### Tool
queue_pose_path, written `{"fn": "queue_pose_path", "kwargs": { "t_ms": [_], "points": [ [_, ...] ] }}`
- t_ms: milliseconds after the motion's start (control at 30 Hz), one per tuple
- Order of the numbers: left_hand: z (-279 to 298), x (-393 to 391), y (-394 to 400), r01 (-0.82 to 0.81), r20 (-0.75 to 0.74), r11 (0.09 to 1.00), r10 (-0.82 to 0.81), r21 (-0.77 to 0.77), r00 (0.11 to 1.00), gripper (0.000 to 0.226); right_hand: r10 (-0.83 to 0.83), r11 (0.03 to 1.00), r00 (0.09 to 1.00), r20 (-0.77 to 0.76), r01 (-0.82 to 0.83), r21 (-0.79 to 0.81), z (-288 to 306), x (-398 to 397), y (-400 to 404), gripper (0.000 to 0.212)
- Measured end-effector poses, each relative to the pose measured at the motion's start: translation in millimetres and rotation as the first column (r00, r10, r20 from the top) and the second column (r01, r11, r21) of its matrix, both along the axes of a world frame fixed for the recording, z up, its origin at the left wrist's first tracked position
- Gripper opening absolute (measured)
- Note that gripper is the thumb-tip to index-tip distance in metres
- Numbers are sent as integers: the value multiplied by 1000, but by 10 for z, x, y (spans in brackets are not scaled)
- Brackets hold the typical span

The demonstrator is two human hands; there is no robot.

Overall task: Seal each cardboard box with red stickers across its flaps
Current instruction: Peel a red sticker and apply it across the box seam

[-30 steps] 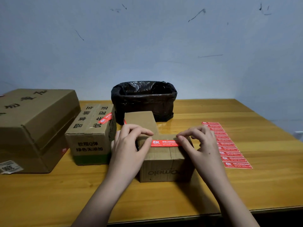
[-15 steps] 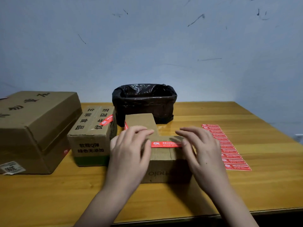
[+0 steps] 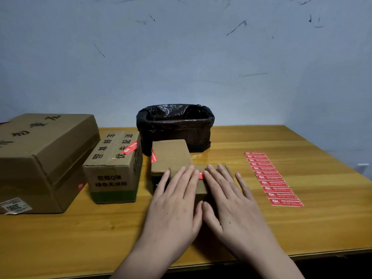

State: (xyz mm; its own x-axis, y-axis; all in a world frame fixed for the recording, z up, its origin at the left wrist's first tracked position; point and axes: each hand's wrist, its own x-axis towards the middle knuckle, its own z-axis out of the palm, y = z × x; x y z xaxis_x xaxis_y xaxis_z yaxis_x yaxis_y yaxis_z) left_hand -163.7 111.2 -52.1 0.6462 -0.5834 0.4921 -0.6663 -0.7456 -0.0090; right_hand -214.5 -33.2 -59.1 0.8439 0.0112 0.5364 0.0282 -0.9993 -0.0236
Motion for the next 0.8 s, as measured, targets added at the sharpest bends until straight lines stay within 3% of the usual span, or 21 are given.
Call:
{"fn": "queue_pose_path", "kwargs": {
  "t_ms": [800],
  "points": [
    [-41,29,86,-83,-45,996,85,35,995,72,-89,996,996,27,89,23,-46,-15,-64,65]
  ]
}}
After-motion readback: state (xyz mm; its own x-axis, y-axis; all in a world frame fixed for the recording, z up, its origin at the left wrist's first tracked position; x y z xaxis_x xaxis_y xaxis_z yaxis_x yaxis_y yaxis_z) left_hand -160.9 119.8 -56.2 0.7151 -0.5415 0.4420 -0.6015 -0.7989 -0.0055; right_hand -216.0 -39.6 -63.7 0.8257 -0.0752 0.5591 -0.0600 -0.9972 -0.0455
